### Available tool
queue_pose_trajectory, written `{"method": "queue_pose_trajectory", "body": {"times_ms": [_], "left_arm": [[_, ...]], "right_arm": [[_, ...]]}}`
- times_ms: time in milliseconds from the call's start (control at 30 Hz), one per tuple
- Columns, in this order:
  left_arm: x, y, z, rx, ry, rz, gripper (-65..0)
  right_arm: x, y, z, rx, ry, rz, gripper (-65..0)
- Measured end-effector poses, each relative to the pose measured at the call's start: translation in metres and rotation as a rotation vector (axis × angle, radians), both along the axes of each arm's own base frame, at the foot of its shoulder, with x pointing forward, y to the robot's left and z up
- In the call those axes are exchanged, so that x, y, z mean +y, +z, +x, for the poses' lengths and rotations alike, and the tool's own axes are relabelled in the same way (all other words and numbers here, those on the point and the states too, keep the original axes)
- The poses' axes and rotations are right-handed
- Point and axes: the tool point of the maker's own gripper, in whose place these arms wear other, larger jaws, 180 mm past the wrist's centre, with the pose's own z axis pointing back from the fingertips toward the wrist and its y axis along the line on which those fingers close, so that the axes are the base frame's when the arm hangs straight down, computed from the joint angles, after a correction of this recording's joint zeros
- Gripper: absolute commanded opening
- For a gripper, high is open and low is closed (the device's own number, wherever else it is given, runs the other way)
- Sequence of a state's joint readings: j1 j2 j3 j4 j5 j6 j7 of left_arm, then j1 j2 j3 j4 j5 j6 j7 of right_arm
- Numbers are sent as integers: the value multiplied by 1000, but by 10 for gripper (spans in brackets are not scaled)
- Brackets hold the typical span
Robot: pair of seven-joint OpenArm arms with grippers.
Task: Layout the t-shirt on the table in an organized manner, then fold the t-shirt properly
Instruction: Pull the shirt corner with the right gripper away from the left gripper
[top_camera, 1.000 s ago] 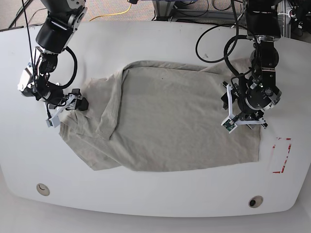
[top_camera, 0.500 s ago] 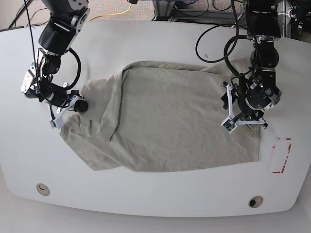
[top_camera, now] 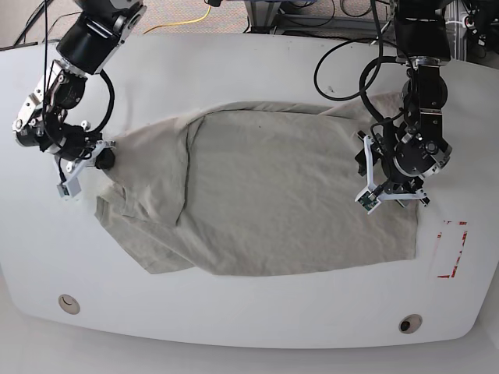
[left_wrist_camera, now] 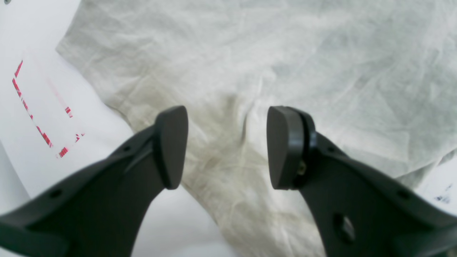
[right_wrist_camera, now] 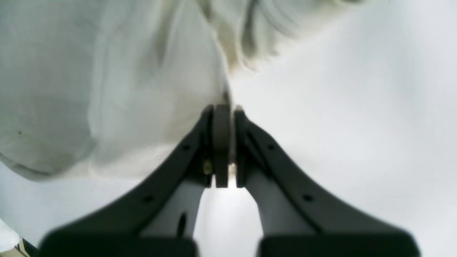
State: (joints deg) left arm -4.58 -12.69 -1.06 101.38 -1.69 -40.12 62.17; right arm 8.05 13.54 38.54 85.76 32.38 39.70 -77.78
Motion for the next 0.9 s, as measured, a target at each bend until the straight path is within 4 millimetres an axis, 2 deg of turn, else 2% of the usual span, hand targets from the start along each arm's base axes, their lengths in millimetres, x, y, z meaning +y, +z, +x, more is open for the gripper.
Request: {"method": "queue_pose_trajectory", "body": {"times_ms": [133,333,500,633,900], "left_arm": [[-1,0,0,-1,-1,-1,-332],[1,0,0,-1,1,4,-332],[-1,0,0,-1,-1,-2,-332],[0,0,0,0,0,0,-332],[0,0,0,0,0,-1,-332]], "right_arm": [[-17,10,-19,21,-19,-79,-628],[-35,31,-37,-44,-76,-147,-628],[-42,29,-69,7,-69,-224,-628],[-34,18,-92,51,-58,-227,-628],[-2,-6,-141,146,-44,-176,-629]]}}
